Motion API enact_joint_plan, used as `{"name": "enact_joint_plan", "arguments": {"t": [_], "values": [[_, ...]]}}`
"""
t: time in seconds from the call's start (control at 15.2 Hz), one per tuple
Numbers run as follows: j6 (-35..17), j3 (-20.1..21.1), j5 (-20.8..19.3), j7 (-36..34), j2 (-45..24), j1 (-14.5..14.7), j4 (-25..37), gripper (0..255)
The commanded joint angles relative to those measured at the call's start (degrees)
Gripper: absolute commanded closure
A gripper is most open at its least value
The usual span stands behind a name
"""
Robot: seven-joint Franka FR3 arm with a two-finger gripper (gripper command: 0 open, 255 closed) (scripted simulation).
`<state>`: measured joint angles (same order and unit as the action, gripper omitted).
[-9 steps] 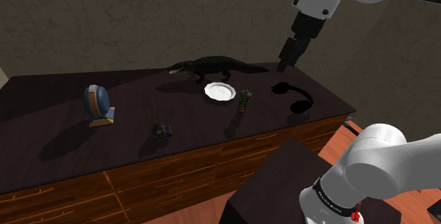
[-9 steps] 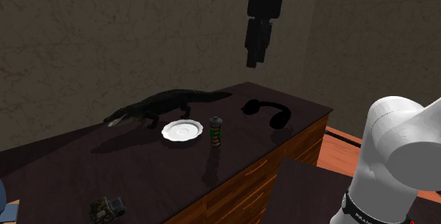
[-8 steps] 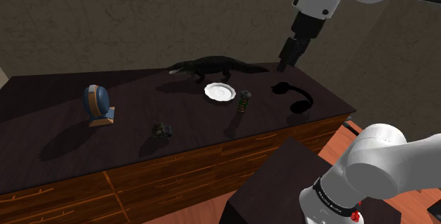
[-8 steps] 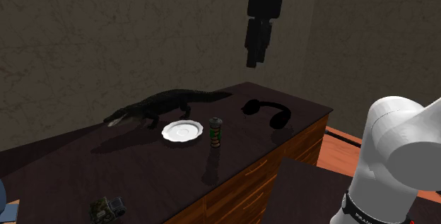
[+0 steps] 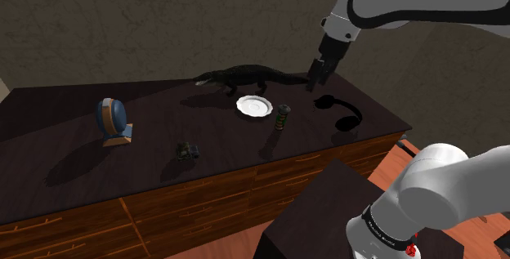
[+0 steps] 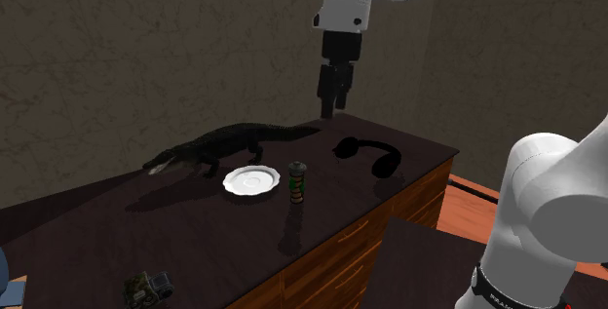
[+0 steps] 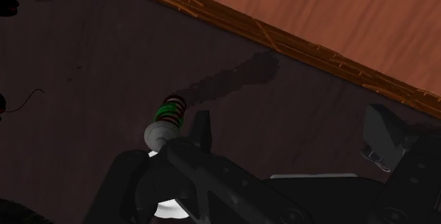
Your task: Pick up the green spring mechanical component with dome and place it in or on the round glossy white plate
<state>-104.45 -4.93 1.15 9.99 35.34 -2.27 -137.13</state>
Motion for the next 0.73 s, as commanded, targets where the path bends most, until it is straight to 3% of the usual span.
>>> {"name": "enact_joint_plan", "arguments": {"t": [0.0,0.66], "values": [[-3.47,-1.18,-0.46,1.31,-3.59,-0.40,0.07,0],[-18.40,-6.03,0.04,7.26,-22.45,-1.55,3.33,0]]}}
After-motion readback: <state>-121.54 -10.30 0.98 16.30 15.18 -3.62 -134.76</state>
